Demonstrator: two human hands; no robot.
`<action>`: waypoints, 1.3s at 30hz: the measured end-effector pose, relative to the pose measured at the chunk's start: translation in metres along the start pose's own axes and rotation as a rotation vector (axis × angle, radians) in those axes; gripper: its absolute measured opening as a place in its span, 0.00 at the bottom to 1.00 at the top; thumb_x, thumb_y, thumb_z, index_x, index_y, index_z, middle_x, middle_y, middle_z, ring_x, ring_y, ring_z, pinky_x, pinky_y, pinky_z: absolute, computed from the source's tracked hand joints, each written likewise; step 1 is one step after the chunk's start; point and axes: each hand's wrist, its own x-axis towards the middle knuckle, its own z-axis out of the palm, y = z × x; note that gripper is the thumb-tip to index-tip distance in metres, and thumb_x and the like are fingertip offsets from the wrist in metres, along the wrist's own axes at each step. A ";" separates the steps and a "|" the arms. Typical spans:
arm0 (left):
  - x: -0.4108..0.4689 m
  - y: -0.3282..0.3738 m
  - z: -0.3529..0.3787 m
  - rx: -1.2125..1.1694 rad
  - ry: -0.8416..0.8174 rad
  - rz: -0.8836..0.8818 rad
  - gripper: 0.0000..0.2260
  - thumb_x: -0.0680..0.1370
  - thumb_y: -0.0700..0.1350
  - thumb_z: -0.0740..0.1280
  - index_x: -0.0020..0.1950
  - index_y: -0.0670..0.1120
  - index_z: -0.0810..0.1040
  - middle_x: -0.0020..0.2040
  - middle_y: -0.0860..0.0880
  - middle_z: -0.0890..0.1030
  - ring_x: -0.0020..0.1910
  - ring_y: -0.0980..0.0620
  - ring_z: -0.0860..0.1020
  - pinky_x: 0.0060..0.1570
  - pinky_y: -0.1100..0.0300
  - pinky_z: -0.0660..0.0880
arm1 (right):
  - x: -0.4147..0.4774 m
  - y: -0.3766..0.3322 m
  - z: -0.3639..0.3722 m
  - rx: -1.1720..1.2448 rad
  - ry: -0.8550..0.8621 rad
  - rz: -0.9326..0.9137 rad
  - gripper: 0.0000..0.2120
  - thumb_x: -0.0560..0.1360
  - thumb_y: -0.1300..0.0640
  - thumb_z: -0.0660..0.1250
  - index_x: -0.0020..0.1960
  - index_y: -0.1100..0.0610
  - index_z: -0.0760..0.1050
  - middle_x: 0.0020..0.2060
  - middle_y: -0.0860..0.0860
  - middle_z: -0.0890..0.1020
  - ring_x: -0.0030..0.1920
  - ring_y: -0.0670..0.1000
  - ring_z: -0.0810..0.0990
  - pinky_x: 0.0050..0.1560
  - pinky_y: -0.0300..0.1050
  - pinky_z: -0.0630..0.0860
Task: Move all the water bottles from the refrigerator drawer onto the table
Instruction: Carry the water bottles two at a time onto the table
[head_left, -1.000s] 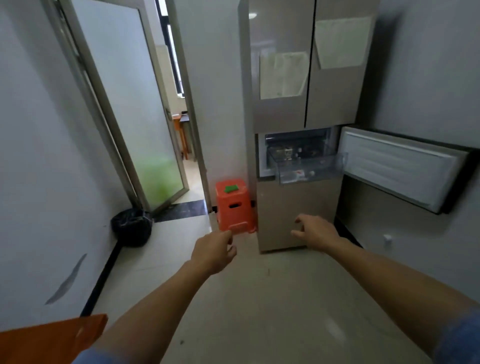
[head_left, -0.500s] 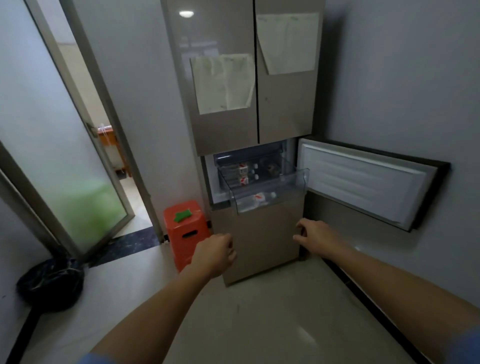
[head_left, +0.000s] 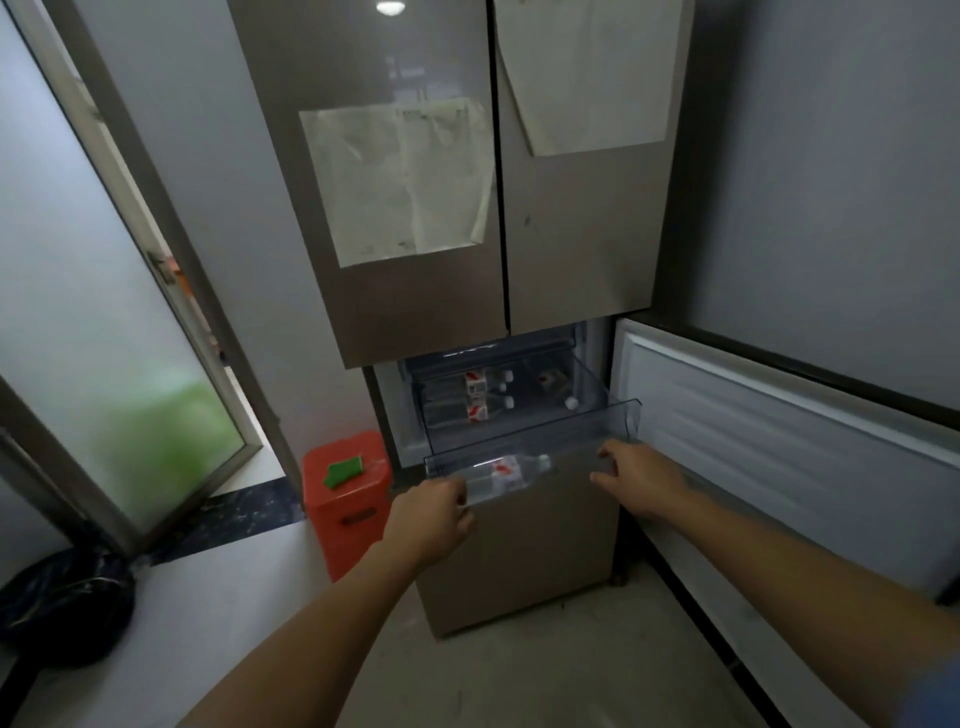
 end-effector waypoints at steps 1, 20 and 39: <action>0.014 -0.003 0.003 -0.003 0.001 -0.004 0.08 0.77 0.53 0.63 0.51 0.50 0.75 0.49 0.50 0.80 0.46 0.50 0.79 0.47 0.52 0.78 | 0.014 0.002 0.001 0.006 -0.005 -0.004 0.22 0.77 0.44 0.65 0.67 0.53 0.71 0.56 0.53 0.80 0.54 0.54 0.79 0.51 0.47 0.76; 0.246 -0.095 0.088 -0.057 -0.171 -0.005 0.11 0.79 0.52 0.61 0.52 0.46 0.75 0.53 0.45 0.81 0.52 0.44 0.78 0.45 0.54 0.72 | 0.277 -0.015 0.047 0.037 -0.137 0.020 0.21 0.75 0.41 0.66 0.62 0.52 0.73 0.53 0.56 0.78 0.49 0.54 0.79 0.50 0.49 0.78; 0.265 -0.099 0.138 -0.098 -0.123 -0.461 0.14 0.77 0.59 0.59 0.49 0.51 0.76 0.37 0.49 0.81 0.39 0.48 0.80 0.43 0.55 0.77 | 0.410 -0.016 0.163 -0.079 -1.107 -0.185 0.16 0.71 0.45 0.73 0.49 0.57 0.82 0.32 0.48 0.81 0.31 0.46 0.78 0.36 0.41 0.74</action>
